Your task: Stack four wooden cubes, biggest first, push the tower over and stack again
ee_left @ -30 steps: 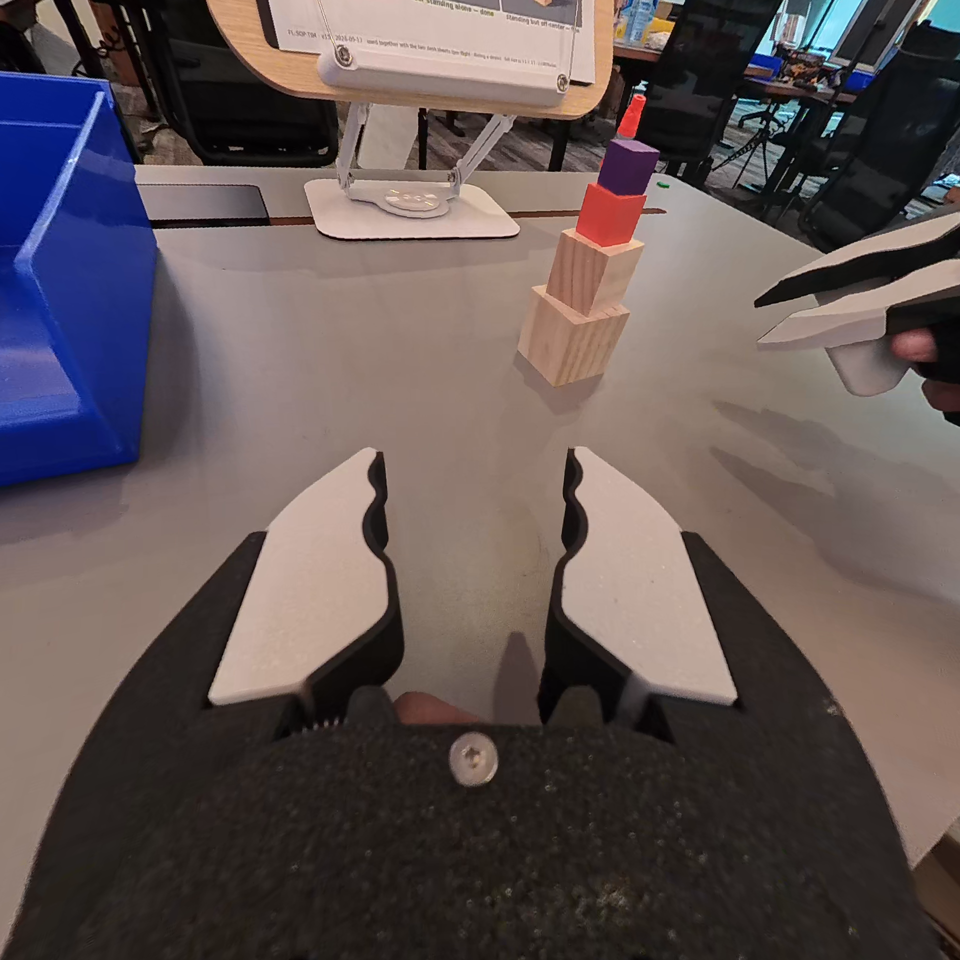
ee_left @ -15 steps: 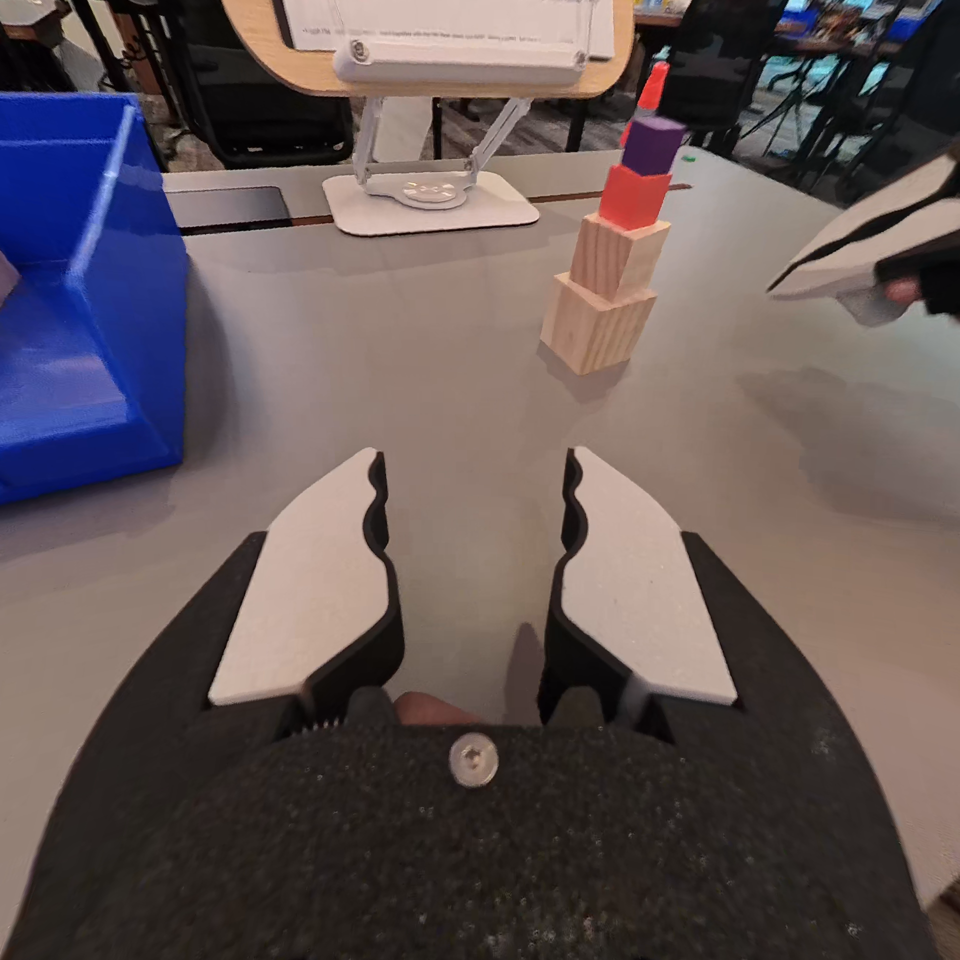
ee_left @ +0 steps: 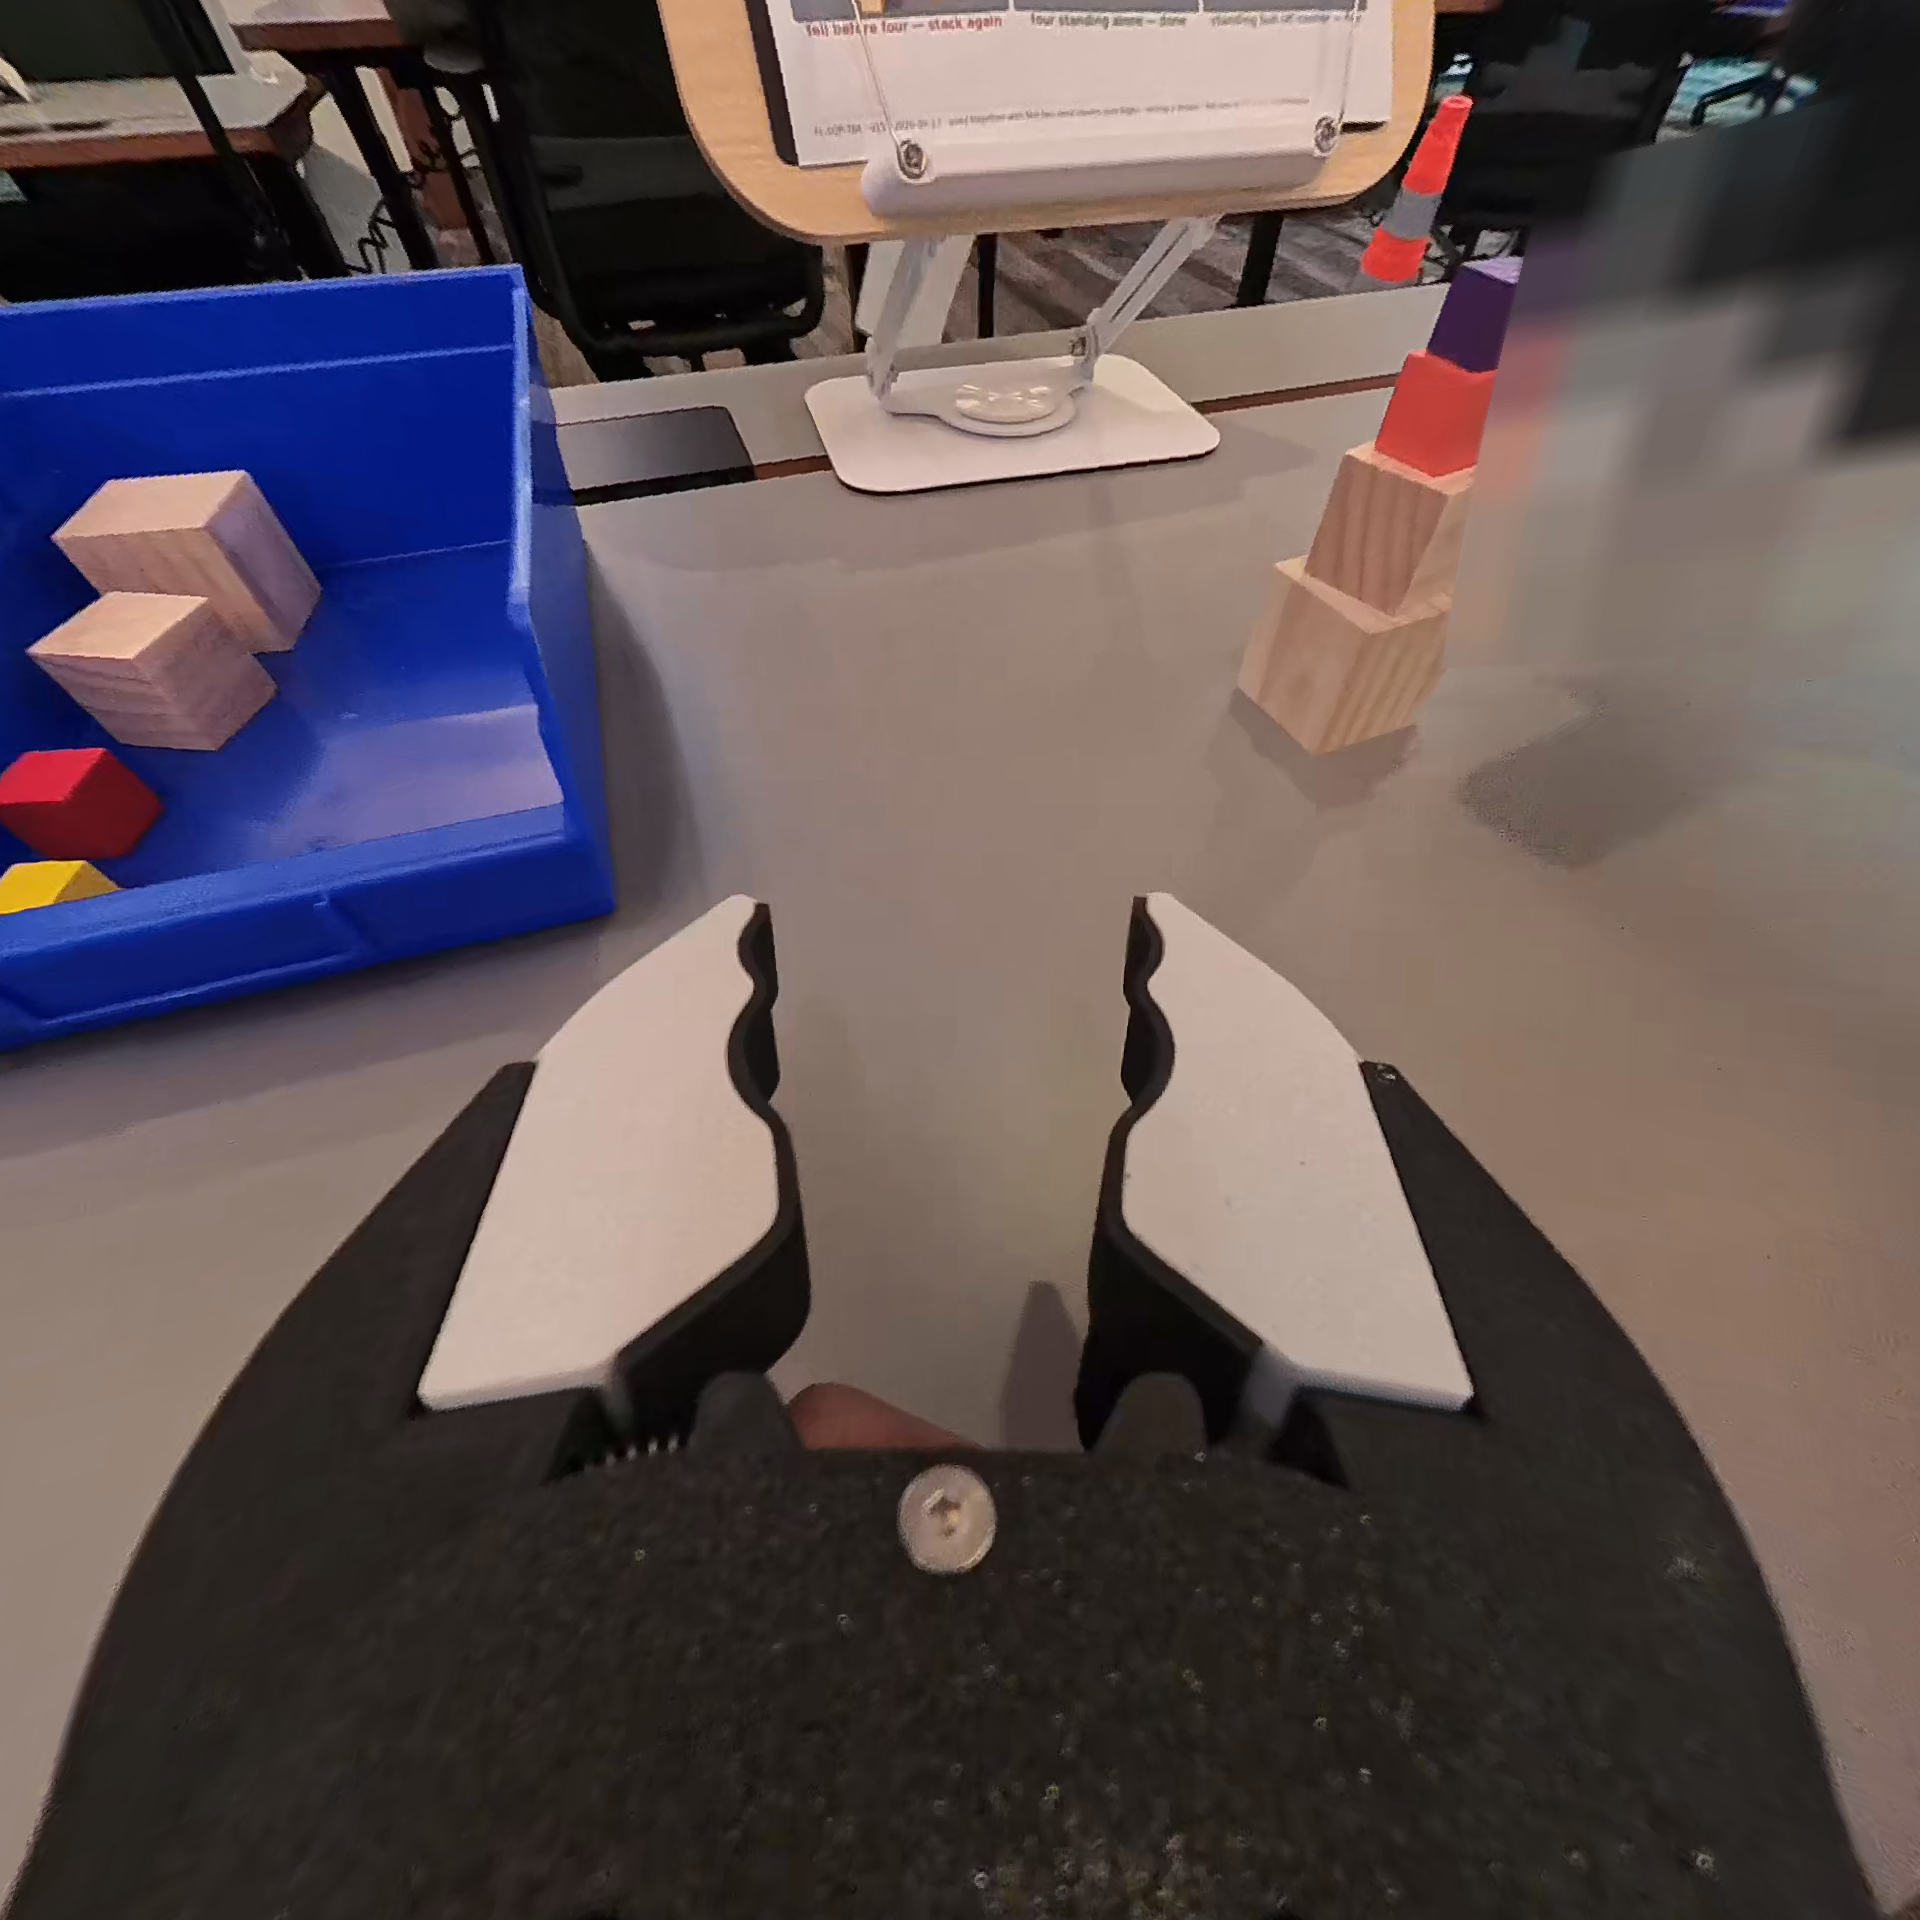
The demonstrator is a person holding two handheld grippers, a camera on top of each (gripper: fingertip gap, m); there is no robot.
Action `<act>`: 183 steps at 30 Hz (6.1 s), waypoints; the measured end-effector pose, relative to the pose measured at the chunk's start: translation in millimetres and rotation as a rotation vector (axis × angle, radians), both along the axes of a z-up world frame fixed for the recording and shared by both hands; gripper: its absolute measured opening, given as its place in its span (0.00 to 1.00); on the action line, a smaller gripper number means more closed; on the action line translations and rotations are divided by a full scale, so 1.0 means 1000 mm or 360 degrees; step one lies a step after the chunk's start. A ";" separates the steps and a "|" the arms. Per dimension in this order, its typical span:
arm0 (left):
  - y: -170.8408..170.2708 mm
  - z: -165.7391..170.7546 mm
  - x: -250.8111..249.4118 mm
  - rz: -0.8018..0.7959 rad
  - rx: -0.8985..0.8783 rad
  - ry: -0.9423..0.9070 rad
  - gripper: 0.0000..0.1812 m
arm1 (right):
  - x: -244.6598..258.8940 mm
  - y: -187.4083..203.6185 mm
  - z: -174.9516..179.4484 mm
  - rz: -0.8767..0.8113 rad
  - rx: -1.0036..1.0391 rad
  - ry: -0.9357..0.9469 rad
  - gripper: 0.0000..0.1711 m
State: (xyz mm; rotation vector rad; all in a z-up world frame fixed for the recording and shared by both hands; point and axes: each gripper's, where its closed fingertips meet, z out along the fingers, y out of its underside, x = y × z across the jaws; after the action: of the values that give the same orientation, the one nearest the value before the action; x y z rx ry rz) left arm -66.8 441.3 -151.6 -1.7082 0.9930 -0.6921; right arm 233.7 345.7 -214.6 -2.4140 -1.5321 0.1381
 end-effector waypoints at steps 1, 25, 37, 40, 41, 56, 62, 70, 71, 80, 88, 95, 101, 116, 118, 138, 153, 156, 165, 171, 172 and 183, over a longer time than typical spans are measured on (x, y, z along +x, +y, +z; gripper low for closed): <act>0.001 0.001 -0.001 0.0012 0.0018 -0.0004 0.35 | -0.028 0.025 0.005 0.0051 0.0065 0.0137 0.00; -0.012 -0.016 -0.065 0.0135 -0.0038 0.0052 0.43 | -0.067 -0.071 0.065 -0.1257 0.1000 0.0458 0.12; -0.053 -0.008 -0.021 0.0103 0.0102 -0.0020 0.43 | -0.054 -0.108 0.033 -0.2138 0.1189 0.0410 0.49; -0.056 -0.010 -0.013 0.0126 0.0030 -0.0048 0.43 | -0.056 -0.110 0.034 -0.2186 0.1224 0.0438 0.52; -0.056 -0.010 -0.011 0.0139 0.0022 -0.0058 0.43 | -0.056 -0.111 0.034 -0.2194 0.1227 0.0429 0.52; -0.050 -0.011 -0.005 0.0168 -0.0013 -0.0067 0.42 | -0.051 -0.127 0.030 -0.2309 0.1271 0.0484 0.52; -0.047 -0.015 -0.007 0.0194 -0.0044 -0.0044 0.42 | -0.048 -0.127 0.031 -0.2314 0.1269 0.0489 0.52; -0.048 -0.018 -0.005 0.0178 -0.0054 -0.0011 0.43 | -0.049 -0.126 0.026 -0.2307 0.1242 0.0502 0.52; -0.049 -0.019 -0.004 0.0171 -0.0057 0.0001 0.44 | -0.049 -0.126 0.025 -0.2305 0.1239 0.0500 0.52; -0.021 -0.011 0.015 -0.0085 0.0097 0.0308 0.45 | -0.044 -0.129 0.020 -0.2303 0.1205 0.0480 0.52; 0.024 -0.040 0.057 -0.0431 -0.0086 0.0899 0.46 | -0.039 -0.130 0.016 -0.2317 0.1180 0.0491 0.52; 0.044 -0.069 0.074 -0.0474 -0.0200 0.1241 0.38 | -0.038 -0.130 0.012 -0.2316 0.1156 0.0502 0.52; 0.048 -0.072 0.080 -0.0486 -0.0240 0.1220 0.34 | -0.035 -0.131 0.012 -0.2329 0.1157 0.0517 0.51; -0.047 -0.022 0.130 -0.1221 0.0253 0.1113 0.34 | -0.033 -0.133 0.015 -0.2310 0.1172 0.0508 0.51; -0.063 -0.024 0.143 -0.1388 0.0333 0.1161 0.34 | -0.033 -0.133 0.016 -0.2310 0.1178 0.0506 0.51; -0.074 -0.072 0.197 -0.1746 0.0241 0.1347 0.34 | -0.033 -0.133 0.016 -0.2301 0.1171 0.0518 0.50; -0.049 0.028 0.121 -0.0736 0.0179 0.0296 0.52 | -0.038 -0.130 0.018 -0.2265 0.1168 0.0540 0.50; -0.036 0.024 0.072 -0.0324 0.0040 0.0074 0.53 | -0.039 -0.130 0.019 -0.2252 0.1168 0.0530 0.50; -0.024 -0.011 -0.010 0.0395 -0.0017 0.0026 0.50 | -0.040 -0.132 0.018 -0.2245 0.1163 0.0503 0.50; 0.003 -0.035 -0.012 0.0448 -0.0140 0.0163 0.50 | -0.046 -0.129 0.018 -0.2218 0.1158 0.0505 0.50; 0.010 -0.040 -0.011 0.0459 -0.0168 0.0198 0.51 | -0.047 -0.128 0.018 -0.2212 0.1157 0.0504 0.50; 0.077 -0.070 0.018 0.0469 -0.0387 0.0439 0.46 | -0.046 -0.128 0.015 -0.2210 0.1136 0.0510 0.50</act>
State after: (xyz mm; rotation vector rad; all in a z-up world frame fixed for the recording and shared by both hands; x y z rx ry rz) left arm -48.9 518.7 -221.8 -2.1539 0.8399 -0.4028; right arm 188.0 217.8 -199.6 -2.1129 0.3787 -0.2522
